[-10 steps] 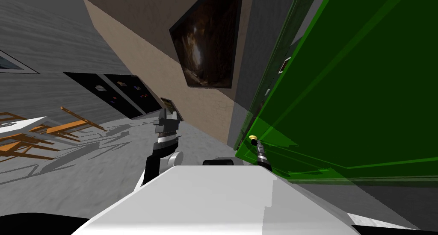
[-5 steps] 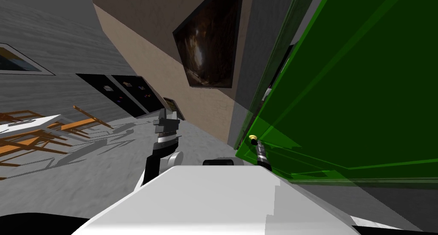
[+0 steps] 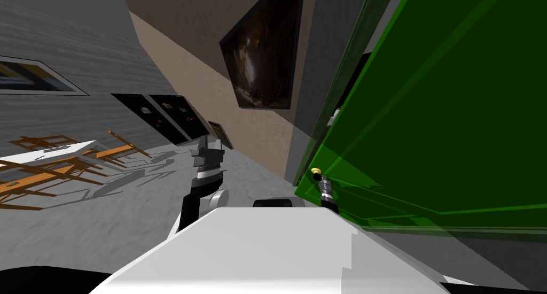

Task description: Pull the door open

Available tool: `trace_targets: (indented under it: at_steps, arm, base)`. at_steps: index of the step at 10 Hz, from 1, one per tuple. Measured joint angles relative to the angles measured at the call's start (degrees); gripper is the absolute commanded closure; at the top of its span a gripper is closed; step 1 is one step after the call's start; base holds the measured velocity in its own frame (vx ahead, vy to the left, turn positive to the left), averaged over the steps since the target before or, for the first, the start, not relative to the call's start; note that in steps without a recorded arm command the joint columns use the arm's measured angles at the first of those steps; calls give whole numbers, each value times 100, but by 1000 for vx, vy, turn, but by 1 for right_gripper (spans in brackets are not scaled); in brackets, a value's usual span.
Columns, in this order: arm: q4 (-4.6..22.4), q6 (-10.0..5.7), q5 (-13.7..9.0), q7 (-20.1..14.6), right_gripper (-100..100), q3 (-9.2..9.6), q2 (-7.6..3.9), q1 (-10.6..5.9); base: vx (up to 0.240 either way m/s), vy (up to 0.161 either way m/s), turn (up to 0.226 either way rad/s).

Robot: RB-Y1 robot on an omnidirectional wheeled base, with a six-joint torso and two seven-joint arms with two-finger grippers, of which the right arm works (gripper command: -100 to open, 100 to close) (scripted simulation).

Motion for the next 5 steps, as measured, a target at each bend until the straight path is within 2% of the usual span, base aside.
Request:
trace_targets:
  at_steps: [1,5]
  arm:
    - [126,-46,-108,-146,100,49,-38,-57]
    - [93,2,-489,-707,100,247,-102,-24]
  base:
    - [-40,-7,45]
    - [-59,-4,61]
